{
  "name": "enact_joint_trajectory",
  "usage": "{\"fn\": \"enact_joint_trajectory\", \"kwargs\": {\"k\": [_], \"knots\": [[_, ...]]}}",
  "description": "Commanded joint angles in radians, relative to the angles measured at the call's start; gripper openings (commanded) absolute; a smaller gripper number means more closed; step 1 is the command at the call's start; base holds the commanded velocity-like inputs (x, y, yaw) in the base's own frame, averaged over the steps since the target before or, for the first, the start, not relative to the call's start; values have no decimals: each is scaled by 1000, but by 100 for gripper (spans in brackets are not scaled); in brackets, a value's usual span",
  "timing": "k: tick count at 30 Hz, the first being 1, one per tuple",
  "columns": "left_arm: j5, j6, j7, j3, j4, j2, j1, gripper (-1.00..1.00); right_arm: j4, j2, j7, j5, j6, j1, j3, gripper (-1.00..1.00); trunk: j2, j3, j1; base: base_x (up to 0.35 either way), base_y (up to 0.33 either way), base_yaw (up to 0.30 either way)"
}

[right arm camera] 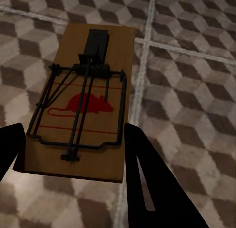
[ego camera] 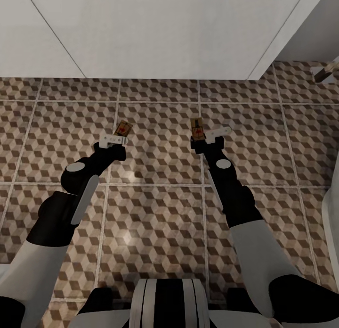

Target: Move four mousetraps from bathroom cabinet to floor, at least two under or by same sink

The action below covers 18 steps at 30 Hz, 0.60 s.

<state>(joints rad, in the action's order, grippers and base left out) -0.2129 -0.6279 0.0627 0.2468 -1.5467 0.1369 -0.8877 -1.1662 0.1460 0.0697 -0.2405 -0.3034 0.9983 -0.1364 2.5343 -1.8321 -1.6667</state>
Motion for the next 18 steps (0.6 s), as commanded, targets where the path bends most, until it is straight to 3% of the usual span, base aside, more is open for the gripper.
{"fn": "enact_joint_trajectory", "kwargs": {"k": [1,18], "knots": [[-9,-4,6,2,-1,1,-1,-100,-1,0,2,-5,-7,0,-2,-100,0,-1,0,0,0,0],[-9,-5,8,2,-1,1,-1,-100,-1,0,2,-6,-6,-3,-2,-100,2,-1,-3,0,0,0]]}}
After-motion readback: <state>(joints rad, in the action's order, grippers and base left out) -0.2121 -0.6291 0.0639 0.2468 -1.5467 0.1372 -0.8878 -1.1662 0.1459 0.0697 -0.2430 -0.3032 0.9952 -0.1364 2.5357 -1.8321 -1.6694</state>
